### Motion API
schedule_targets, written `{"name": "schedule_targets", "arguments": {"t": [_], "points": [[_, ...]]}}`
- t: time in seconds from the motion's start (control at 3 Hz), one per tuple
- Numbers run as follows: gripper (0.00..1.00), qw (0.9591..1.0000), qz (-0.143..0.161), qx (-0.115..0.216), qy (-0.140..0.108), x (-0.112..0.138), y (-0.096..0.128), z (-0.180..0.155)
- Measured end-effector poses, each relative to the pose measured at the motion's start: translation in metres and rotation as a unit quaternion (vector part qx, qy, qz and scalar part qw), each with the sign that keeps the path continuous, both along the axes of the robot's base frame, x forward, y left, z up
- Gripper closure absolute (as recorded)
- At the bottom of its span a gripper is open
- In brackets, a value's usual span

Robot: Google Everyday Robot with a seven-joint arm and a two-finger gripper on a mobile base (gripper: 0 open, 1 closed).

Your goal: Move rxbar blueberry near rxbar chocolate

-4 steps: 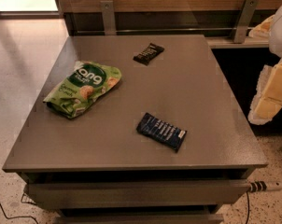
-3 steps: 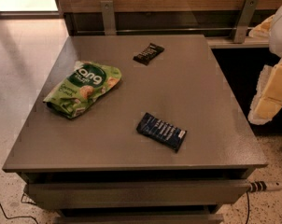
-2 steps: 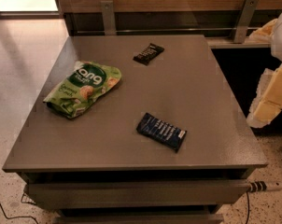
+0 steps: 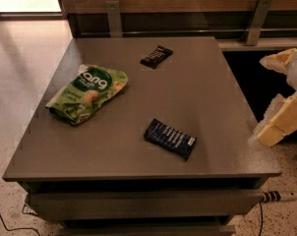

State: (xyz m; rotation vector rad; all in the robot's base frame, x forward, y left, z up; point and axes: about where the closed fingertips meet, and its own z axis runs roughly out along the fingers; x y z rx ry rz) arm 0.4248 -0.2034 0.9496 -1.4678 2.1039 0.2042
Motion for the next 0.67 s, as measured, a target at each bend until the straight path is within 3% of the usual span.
{"name": "schedule_targets", "arguments": {"t": [0.33,0.67], "points": [[0.0,0.9979,0.003,0.064,-0.007,0.003,0.014,-0.019],[0.0,0.9904,0.009,0.136,-0.024,0.005,0.032,-0.046]]}}
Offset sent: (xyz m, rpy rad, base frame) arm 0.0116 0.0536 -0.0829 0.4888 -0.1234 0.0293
